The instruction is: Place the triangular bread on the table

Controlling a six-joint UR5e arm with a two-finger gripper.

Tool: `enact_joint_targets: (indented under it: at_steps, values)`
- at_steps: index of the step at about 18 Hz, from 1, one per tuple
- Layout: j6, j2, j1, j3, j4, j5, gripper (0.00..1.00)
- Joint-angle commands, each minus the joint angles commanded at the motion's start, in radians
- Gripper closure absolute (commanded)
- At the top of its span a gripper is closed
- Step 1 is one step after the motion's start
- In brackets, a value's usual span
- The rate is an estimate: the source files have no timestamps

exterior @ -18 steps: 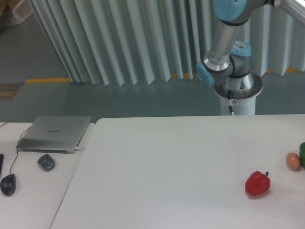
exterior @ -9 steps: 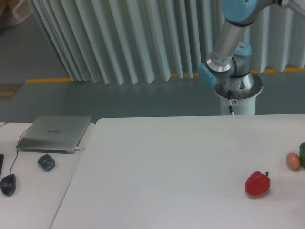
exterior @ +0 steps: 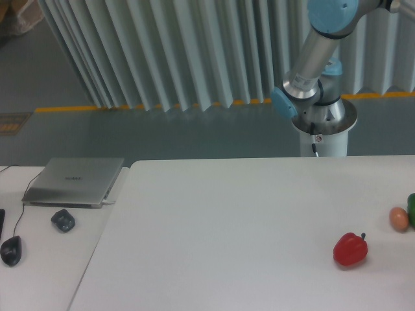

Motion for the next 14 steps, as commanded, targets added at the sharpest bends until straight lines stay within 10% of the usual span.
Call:
enact_joint_targets:
  at_steps: [14]
  values:
    - [0.088, -0.077, 0.084, 0.048, 0.006, 0.075, 0.0]
